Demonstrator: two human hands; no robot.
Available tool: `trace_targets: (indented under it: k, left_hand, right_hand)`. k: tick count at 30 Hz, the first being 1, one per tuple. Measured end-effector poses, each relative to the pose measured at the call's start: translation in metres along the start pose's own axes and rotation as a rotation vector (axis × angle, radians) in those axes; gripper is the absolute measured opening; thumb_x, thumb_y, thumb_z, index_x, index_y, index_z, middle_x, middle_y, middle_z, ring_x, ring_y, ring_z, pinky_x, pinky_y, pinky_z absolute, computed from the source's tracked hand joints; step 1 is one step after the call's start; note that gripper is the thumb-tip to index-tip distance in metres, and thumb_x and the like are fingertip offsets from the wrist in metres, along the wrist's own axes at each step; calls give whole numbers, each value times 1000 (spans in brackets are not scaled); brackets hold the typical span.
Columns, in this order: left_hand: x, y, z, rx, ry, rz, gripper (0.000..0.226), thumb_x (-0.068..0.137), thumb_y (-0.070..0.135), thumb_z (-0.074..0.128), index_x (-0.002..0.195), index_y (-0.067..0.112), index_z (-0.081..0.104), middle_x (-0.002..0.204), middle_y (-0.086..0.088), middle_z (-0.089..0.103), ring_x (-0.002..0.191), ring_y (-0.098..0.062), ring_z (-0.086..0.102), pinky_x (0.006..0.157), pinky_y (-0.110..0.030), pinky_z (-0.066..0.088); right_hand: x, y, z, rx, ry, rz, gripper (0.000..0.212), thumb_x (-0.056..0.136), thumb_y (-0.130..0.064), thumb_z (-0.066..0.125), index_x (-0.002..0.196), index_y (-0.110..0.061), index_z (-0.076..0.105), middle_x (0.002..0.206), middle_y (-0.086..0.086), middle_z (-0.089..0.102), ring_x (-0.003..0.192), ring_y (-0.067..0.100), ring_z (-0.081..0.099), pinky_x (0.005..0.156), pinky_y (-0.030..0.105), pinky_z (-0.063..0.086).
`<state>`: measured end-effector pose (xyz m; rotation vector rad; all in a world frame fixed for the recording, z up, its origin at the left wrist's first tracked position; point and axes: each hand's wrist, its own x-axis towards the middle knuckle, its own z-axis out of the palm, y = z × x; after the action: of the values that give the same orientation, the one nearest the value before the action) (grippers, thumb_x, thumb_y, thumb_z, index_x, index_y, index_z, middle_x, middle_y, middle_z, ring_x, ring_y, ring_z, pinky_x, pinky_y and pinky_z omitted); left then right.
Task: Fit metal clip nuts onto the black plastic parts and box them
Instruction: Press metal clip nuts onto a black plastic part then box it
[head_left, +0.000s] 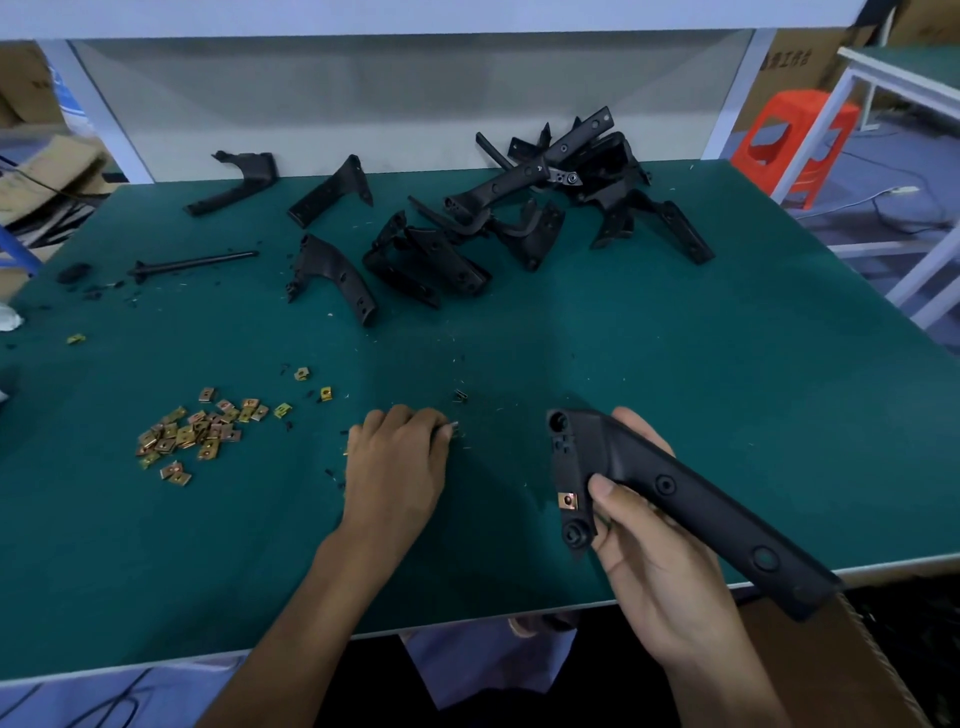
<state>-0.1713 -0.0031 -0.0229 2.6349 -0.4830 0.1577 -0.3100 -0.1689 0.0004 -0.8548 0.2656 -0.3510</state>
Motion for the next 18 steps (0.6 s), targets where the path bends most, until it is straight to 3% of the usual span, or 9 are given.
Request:
trace_targets:
  k: [3,6,10,14,18]
  left_hand:
    - [3,0,-2,-99,26,-31,21,101,29,53,102,18,71,95,-1,69,89,-26,56,87,-42,40]
    - [4,0,-6,-312,32,-76,10,96,26,60,96,23,70,88,14,70,87,-16,62,88,-42,48]
    - [5,-2,-11,-491,25,-178,18,90,18,62,86,35,64,84,27,67,80,1,61,70,-23,46]
    - [5,-7,-14,-480,43,-234,15,90,20,60,87,34,63,87,31,64,81,4,60,66,-17,41]
    - [3,-15,-14,-416,70,-199,14,92,19,60,91,32,64,86,23,67,79,-7,62,70,-27,44]
  right_hand:
    - [0,1,-1,-6,-9,0,49,82,-3,63,124,-27,71,119,17,73,106,27,73,81,34,60]
    - [1,2,-2,-9,-11,4,49,84,-3,63,126,-26,70,120,18,72,108,30,72,82,37,60]
    - [0,4,-2,-4,-23,19,48,87,-2,60,128,-26,68,122,21,71,108,31,72,82,37,60]
    - [0,3,-1,-24,-11,31,51,81,-11,71,128,-28,68,124,21,70,109,32,71,82,38,59]
    - [0,3,-1,-42,10,41,50,79,-9,72,125,-30,70,123,22,70,108,32,71,84,42,60]
